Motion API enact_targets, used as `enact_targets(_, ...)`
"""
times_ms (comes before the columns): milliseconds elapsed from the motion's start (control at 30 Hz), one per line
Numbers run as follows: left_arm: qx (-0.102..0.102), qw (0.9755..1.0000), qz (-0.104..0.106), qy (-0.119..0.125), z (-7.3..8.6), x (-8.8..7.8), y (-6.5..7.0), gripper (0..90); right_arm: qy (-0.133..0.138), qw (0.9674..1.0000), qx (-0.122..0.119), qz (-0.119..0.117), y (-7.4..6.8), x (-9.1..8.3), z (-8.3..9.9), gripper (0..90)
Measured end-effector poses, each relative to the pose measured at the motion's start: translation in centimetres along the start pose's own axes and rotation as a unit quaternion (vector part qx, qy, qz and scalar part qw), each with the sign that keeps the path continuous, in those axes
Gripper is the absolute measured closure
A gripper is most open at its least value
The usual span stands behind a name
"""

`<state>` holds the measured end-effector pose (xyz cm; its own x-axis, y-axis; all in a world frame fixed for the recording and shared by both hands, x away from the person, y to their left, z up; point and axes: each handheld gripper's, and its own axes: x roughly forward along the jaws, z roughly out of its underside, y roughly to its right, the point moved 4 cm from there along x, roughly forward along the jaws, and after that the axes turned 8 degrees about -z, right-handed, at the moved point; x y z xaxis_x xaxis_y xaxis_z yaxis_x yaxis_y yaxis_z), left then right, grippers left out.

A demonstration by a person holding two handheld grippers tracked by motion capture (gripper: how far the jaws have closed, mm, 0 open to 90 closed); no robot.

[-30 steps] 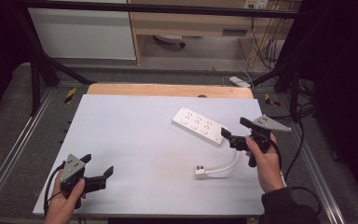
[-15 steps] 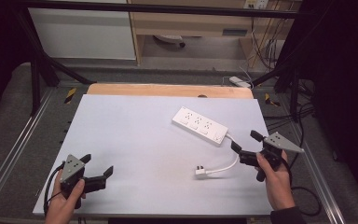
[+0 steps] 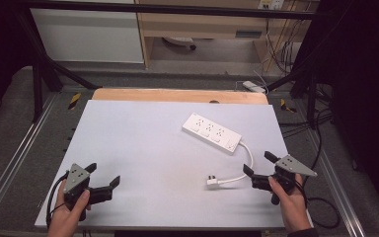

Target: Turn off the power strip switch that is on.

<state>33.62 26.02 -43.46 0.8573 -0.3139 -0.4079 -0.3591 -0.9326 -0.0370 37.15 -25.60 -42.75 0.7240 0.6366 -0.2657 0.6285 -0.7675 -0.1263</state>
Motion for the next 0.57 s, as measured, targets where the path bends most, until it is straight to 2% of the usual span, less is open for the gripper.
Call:
enact_targets(200,0.001,1.0000,0.000,0.001,0.0,0.0,0.0,5.4,-0.015,0.9998,0.012,-0.007,-0.4,0.4,1.5,2.8)
enact_targets(367,0.001,1.0000,0.002,0.000,0.0,0.0,0.1,5.4,-0.049,0.9986,0.011,-0.017,-1.0,1.3,2.6,2.9)
enact_targets(467,0.001,1.0000,0.002,0.000,-0.1,0.0,0.1,5.4,-0.080,0.9967,0.016,-0.003,-0.6,1.4,3.3,3.2)
enact_targets(500,0.000,1.0000,0.002,0.000,-0.1,0.0,0.1,5.4,-0.081,0.9964,0.027,0.006,-0.3,1.4,3.3,3.6)
enact_targets(533,0.001,1.0000,0.002,0.000,-0.1,0.0,0.1,5.4,-0.086,0.9955,0.031,0.025,0.2,1.2,3.4,3.4)
enact_targets(567,0.001,1.0000,0.002,0.000,-0.1,0.0,0.1,5.4,-0.086,0.9955,0.031,0.025,0.2,1.2,3.4,3.4)
